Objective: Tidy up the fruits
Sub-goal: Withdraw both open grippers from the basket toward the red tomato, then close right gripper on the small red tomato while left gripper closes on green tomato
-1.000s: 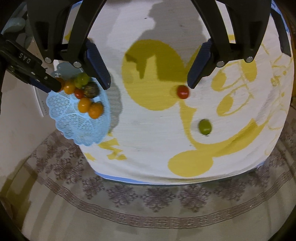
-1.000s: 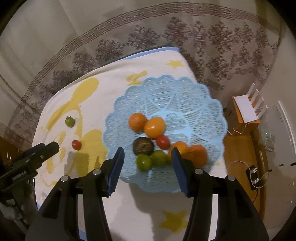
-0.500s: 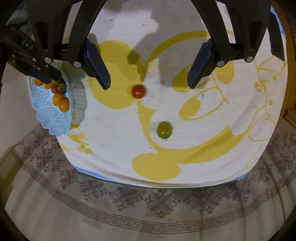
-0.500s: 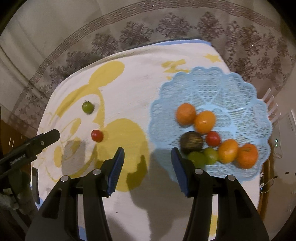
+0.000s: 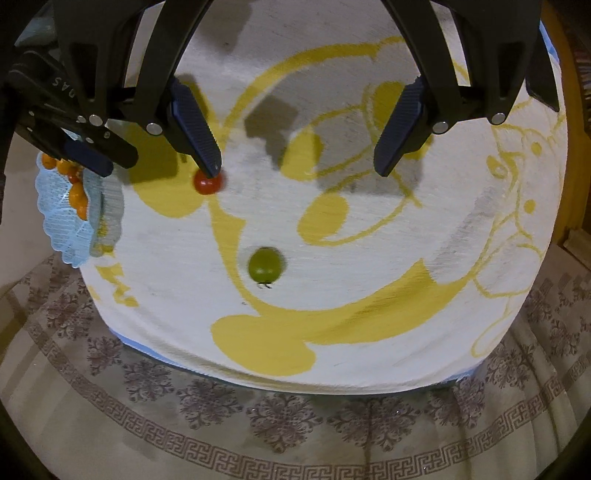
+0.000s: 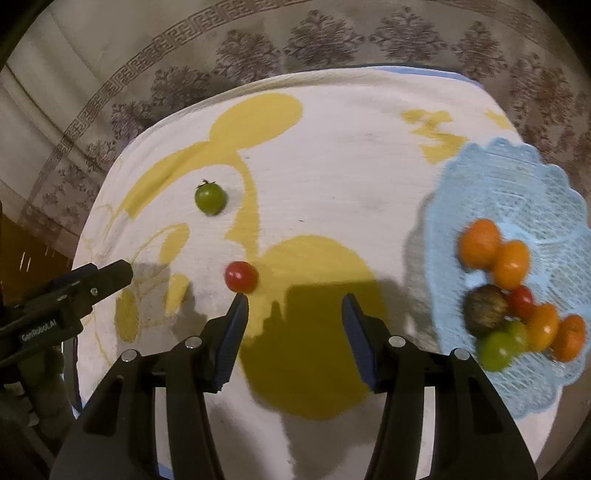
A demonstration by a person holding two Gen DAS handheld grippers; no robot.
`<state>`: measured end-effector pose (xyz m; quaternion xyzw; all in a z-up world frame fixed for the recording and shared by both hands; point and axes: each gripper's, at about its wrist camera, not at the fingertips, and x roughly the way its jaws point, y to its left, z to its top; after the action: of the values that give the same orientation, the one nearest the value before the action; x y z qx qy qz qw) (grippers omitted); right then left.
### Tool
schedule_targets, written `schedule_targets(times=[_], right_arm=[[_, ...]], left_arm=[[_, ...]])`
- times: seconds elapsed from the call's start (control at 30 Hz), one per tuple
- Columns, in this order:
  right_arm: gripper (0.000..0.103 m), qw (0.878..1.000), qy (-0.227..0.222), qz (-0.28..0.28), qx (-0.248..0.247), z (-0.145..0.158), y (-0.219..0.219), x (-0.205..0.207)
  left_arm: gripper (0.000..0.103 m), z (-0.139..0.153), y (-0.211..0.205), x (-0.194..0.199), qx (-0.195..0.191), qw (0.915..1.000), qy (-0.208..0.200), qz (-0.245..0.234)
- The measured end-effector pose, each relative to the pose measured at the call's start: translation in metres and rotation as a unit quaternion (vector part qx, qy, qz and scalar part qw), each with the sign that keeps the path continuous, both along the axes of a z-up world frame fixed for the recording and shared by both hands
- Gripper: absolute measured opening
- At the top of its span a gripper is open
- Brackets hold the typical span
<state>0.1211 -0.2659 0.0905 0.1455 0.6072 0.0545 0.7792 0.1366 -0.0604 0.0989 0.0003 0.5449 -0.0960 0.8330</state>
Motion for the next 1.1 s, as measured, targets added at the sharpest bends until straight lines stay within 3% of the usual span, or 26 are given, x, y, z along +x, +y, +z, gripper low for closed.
schedule_targets(times=[0.83, 1.0, 1.1], right_arm=[[0.052, 0.999, 0.038, 0.024, -0.011, -0.057, 0.062, 0.043], [0.037, 0.998, 0.031, 0.036, -0.043, -0.057, 0.065, 0.043], [0.028, 0.998, 0.030, 0.036, -0.033, -0.057, 0.062, 0.042]], left_arm=[[0.084, -0.041, 0.031, 0.054, 0.003, 0.9992, 0.037, -0.014], [0.084, -0.044, 0.025, 0.062, 0.003, 0.9989, 0.040, -0.024], [0.084, -0.046, 0.020, 0.066, 0.002, 0.9987, 0.042, -0.030]])
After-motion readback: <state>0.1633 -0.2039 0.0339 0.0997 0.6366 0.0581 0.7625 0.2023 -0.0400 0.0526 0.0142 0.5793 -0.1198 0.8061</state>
